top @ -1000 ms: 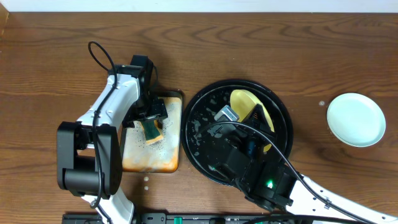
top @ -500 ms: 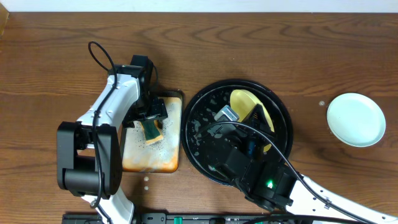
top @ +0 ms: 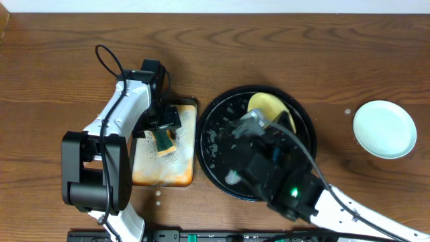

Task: Clean dirty plates on tray and stack at the side
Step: 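Carry the yellow plate right and lower it onto the mint plates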

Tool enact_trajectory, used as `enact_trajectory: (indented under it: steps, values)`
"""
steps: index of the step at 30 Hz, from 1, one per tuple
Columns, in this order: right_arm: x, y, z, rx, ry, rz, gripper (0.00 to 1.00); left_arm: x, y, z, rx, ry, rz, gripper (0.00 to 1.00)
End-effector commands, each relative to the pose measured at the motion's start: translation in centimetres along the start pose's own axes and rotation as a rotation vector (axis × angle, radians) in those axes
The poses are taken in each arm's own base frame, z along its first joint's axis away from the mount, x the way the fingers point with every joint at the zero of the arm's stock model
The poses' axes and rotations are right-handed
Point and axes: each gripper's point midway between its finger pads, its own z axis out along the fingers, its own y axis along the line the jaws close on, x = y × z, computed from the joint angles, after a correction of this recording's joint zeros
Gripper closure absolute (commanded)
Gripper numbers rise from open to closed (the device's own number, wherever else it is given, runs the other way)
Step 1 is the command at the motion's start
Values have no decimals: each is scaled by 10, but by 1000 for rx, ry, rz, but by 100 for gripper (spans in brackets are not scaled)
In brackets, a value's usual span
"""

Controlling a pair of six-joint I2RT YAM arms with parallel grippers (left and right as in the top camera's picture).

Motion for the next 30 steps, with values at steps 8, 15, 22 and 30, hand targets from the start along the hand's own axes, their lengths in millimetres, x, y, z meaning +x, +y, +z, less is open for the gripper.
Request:
enact_trajectory:
  steps: [8,15,22,30]
  values:
    - [31,-29,45,-137,161,475,99,2,2,3,-3,15,7,10]
    - [87,-58,75,-190,346,771,99,2,2,3,-3,15,7,10]
    - [175,-106,100,-62,548,1069,99,2,2,3,-3,15,7,10]
    - [213,-102,111,-185,633,1239,97,2,2,3,-3,15,7,10]
